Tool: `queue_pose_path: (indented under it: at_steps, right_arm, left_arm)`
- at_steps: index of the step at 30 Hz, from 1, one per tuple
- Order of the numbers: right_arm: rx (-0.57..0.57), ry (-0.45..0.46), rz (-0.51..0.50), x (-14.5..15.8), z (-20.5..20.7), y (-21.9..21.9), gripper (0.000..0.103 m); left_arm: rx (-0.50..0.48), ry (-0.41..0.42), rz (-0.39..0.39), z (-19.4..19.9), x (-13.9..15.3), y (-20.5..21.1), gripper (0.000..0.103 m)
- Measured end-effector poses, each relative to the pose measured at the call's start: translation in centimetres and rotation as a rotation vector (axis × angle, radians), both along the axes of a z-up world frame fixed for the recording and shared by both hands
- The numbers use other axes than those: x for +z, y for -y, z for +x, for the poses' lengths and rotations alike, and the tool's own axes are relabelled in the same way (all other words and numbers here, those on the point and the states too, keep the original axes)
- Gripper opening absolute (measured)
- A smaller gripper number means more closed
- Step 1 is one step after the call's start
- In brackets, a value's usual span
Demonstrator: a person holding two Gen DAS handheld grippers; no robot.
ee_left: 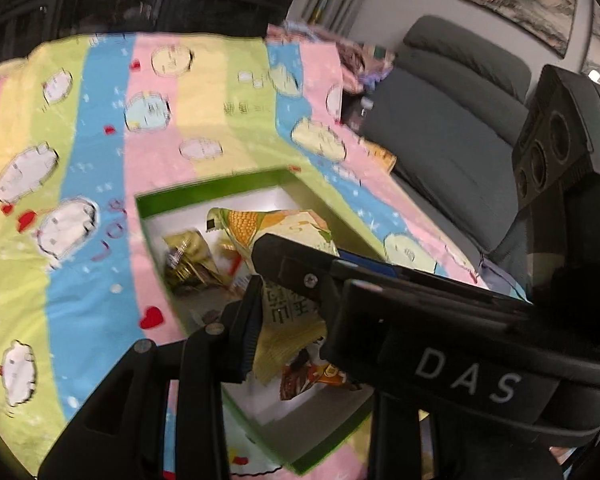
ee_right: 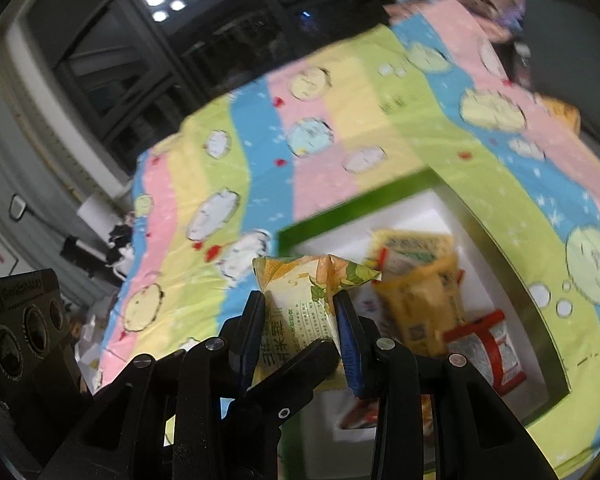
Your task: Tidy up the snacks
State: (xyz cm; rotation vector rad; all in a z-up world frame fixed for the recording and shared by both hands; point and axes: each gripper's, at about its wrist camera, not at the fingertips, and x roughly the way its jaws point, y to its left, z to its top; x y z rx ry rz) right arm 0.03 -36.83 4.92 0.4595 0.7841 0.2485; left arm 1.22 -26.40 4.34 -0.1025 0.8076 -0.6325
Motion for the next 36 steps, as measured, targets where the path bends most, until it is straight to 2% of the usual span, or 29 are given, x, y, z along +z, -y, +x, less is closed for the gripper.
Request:
queue_pose_path:
  at_steps: [4, 8, 13, 16, 19, 24, 27, 32, 36]
  right_arm:
    - [-0.027, -0.087, 0.02, -2.2, 1.4, 1.3, 0.038]
    - [-0.042, -0.144, 0.019, -3.8, 2.1, 1.7, 0.038]
    - [-0.076, -0.182, -0.029, -4.6, 2.4, 1.8, 0.038]
    - [-0.098, -0.186, -0.065, -4.3, 2.2, 1.9, 0.039]
    - [-0.113, -0.184, -0.079, -3.9, 1.9, 2.1, 0.043]
    - [-0.15, -0.114, -0.112, -1.8, 0.4, 2.4, 0.072]
    - [-0.163, -0.056, -0.108, -0.4, -0.7, 2.6, 0.082]
    - [-0.189, 0.005, -0.146, 1.6, -2.1, 2.3, 0.087]
    - [-0.223, 0.02, -0.192, 2.2, -2.6, 2.2, 0.088]
  left_arm:
    - [-0.01, -0.087, -0.005, 1.3, -2.0, 1.1, 0.031]
    - [-0.001, -0.14, 0.004, 2.1, -3.5, 1.9, 0.031]
    - [0.009, -0.155, 0.021, 2.3, -4.1, 2.4, 0.032]
    - [0.016, -0.158, 0.031, 2.1, -4.0, 2.4, 0.037]
    - [0.027, -0.151, 0.048, 1.7, -3.4, 2.3, 0.046]
    - [0.08, -0.057, 0.093, 0.4, -1.3, 1.4, 0.078]
    - [0.098, -0.026, 0.087, -0.3, 0.0, 0.6, 0.088]
    - [0.122, 0.015, 0.092, -1.5, 1.5, -0.3, 0.1]
    - [0.14, 0.026, 0.093, -1.9, 2.1, -0.8, 0.103]
